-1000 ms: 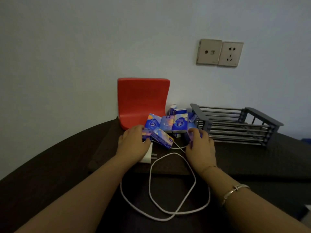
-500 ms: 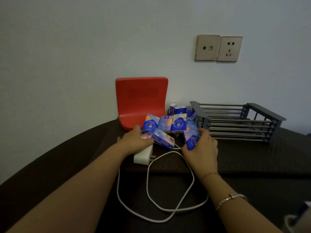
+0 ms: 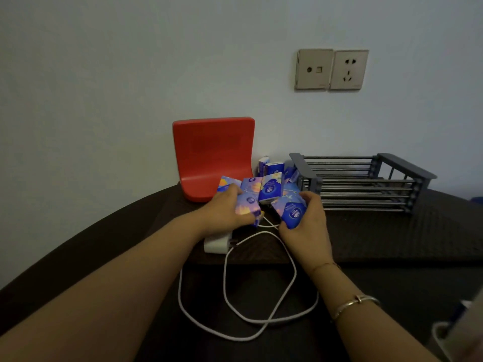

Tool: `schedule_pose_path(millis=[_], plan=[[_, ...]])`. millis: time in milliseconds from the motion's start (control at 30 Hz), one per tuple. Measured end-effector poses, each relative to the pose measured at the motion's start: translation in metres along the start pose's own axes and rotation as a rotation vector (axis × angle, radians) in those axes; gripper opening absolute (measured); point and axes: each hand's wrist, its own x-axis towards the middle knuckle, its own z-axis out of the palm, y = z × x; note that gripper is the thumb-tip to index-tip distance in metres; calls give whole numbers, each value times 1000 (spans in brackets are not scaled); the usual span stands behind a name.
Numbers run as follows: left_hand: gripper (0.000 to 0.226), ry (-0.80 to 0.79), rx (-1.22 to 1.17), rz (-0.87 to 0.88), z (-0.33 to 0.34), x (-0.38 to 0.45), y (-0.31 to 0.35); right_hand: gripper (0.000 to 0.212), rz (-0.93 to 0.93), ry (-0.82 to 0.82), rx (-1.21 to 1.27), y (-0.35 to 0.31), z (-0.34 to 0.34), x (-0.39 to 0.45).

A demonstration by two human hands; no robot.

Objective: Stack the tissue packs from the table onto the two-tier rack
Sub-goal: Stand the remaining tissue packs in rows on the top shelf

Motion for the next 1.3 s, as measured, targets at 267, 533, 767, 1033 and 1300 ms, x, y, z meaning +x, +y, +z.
schedule_pose_path(millis=[267,533,767,1033,1300], plan=[[72,-118,201,-8,3,13,0,70,-15,21,80,7,1,2],[66,278,158,165,-15,-42,20,69,-174,-10,-100,-26,-25,-10],[43,332,-108,247,-75,-135,98,71,-205,-170,29,-125,-92,-48],[58,402,-69,344,-126,-250,205,55,-227,-223,83,-240,-217,-124],[53,504,-200,426,-146,-325,330,36,-303,-138,-12,-298,-367,-171]])
